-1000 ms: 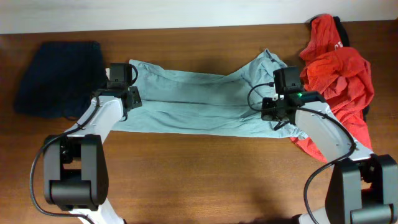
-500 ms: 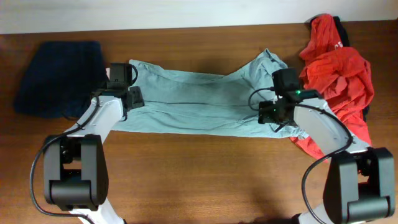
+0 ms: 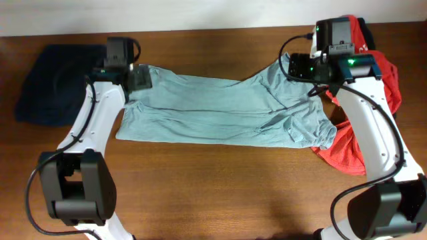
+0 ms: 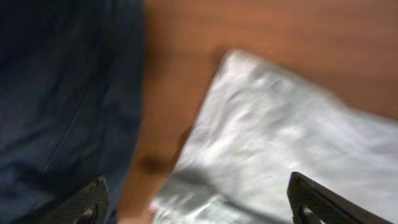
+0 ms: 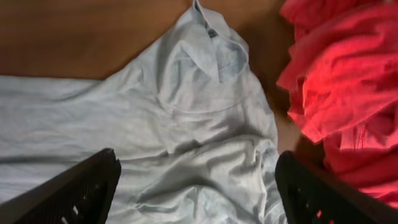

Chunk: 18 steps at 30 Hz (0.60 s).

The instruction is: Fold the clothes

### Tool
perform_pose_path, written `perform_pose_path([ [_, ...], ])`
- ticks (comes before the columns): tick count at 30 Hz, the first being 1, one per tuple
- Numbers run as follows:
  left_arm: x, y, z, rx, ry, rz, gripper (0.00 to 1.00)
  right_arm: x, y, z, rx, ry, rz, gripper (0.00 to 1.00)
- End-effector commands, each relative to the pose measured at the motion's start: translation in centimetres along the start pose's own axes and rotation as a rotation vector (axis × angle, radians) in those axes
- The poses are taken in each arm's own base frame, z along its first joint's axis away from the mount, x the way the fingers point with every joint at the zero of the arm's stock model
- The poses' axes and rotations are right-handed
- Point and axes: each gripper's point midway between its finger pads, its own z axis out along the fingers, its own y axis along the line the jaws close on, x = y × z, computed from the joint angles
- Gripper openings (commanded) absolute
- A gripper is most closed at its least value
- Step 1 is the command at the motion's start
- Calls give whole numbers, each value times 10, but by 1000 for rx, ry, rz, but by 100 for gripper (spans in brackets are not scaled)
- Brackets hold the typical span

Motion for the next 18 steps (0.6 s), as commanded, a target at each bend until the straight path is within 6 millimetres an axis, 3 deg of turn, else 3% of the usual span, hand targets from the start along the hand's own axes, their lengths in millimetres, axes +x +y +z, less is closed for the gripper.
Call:
perform_pose_path([
  [1,-36,-23,-24,144,-85,48,93,-11,3,4,-20,-33,-36,84],
  [4,-55,-25,-29,147,-143,92,93,-18,7,19,-30,-52,-55,84],
  [7,-54,-27,-20,143,-140,128,89,-19,8,29,-34,-52,-55,84],
  [10,-43,-30,4,136,-102,165,82,-18,10,33,-40,-46,-56,84],
  [11,-35,-34,25,134,-79,179,82,-16,11,34,-47,-40,-56,84],
  [18,-27,-45,77,134,-92,198,82,-8,16,34,-81,-6,-58,84],
])
